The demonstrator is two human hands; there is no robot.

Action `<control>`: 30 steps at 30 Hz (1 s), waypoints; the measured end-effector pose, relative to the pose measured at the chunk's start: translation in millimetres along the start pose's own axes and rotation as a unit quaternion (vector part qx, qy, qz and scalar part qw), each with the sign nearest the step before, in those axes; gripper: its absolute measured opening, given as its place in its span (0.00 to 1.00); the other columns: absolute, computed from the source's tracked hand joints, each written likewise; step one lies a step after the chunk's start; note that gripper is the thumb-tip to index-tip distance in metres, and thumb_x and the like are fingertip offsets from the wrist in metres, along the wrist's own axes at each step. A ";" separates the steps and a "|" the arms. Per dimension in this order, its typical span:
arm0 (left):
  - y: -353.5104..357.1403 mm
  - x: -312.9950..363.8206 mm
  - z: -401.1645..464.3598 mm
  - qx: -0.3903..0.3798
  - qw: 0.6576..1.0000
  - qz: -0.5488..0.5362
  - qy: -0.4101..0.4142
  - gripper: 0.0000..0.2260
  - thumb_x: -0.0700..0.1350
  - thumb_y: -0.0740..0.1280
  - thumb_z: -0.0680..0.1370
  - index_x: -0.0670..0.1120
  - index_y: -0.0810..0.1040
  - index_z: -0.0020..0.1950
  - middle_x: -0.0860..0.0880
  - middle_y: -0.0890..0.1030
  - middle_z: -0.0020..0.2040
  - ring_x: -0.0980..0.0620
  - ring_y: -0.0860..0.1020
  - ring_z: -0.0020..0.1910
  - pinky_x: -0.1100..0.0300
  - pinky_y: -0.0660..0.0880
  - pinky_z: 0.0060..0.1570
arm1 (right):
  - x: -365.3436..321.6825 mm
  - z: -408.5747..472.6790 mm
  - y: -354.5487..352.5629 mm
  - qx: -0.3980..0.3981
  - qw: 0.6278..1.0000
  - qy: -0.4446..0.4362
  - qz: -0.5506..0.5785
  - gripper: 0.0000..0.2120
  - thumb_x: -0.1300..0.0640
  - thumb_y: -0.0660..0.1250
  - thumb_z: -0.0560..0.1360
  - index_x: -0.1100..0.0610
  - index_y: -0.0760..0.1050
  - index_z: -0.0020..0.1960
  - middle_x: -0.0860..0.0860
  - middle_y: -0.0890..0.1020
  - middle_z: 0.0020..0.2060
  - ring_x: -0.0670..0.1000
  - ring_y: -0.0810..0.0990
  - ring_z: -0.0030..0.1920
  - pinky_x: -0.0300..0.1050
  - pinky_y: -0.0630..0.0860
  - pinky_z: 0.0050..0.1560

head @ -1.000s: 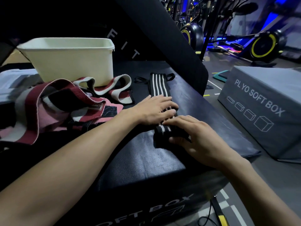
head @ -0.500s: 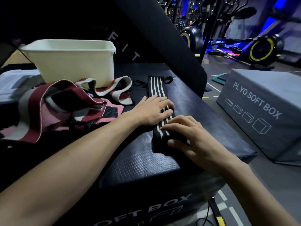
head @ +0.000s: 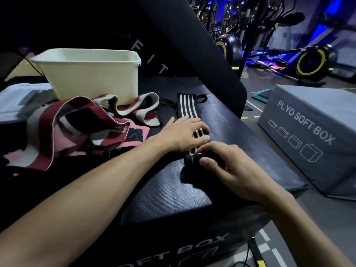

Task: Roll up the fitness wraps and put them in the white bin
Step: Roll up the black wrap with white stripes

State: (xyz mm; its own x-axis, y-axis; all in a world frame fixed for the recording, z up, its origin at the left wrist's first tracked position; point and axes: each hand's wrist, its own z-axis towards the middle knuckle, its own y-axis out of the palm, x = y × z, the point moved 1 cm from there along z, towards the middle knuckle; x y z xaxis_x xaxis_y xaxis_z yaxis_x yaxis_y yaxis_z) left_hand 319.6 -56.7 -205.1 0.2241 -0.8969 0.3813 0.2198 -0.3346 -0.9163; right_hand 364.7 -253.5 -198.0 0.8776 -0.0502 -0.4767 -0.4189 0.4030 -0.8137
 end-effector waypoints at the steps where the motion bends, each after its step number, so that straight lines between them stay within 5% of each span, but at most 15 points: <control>1: -0.3 -0.2 -0.2 0.000 1.000 0.001 0.000 0.17 0.66 0.60 0.80 0.65 0.74 0.67 0.60 0.65 0.78 0.56 0.55 0.80 0.36 0.44 0.78 | -0.3 -0.1 0.3 0.000 1.000 -0.001 -0.015 0.14 0.45 0.62 0.81 0.53 0.79 0.59 0.43 0.83 0.51 0.45 0.81 0.53 0.54 0.74 0.58; 9: -2.6 -8.5 1.2 0.027 0.999 0.025 0.022 0.21 0.69 0.61 0.78 0.65 0.75 0.68 0.59 0.70 0.75 0.56 0.64 0.76 0.44 0.55 0.76 | -5.1 -2.5 -5.9 -0.017 1.000 0.010 0.018 0.14 0.44 0.62 0.81 0.51 0.79 0.56 0.42 0.83 0.46 0.43 0.81 0.47 0.42 0.75 0.49; 18: -4.8 -19.1 6.4 0.000 0.999 0.016 0.036 0.21 0.68 0.60 0.80 0.67 0.73 0.71 0.55 0.66 0.80 0.54 0.59 0.80 0.39 0.51 0.78 | -1.0 5.2 -2.0 -0.017 0.999 0.039 -0.020 0.16 0.41 0.58 0.81 0.47 0.81 0.53 0.41 0.79 0.45 0.44 0.73 0.54 0.37 0.68 0.54; 24: -4.9 -18.7 6.1 0.002 0.999 0.012 0.034 0.21 0.67 0.61 0.80 0.65 0.73 0.72 0.54 0.66 0.79 0.54 0.59 0.80 0.38 0.51 0.78 | 1.3 19.2 7.2 -0.018 0.996 0.091 -0.013 0.18 0.44 0.58 0.83 0.43 0.70 0.35 0.44 0.72 0.41 0.51 0.69 0.50 0.49 0.67 0.53; 30: -4.7 -17.1 5.5 -0.006 0.999 0.013 0.036 0.20 0.65 0.61 0.80 0.64 0.74 0.72 0.54 0.65 0.80 0.54 0.59 0.80 0.37 0.50 0.77 | -3.1 22.9 2.0 0.058 0.994 0.071 0.058 0.02 0.52 0.68 0.80 0.48 0.79 0.52 0.44 0.78 0.36 0.44 0.77 0.38 0.39 0.72 0.43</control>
State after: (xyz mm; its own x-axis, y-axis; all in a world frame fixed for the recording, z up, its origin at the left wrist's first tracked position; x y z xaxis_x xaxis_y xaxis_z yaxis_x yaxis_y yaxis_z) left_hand 320.0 -38.3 -206.6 0.1610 -0.9238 0.3474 0.2027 -0.3135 -0.9277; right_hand 366.4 -231.6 -190.5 0.7797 -0.1234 -0.6138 -0.4776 0.5166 -0.7106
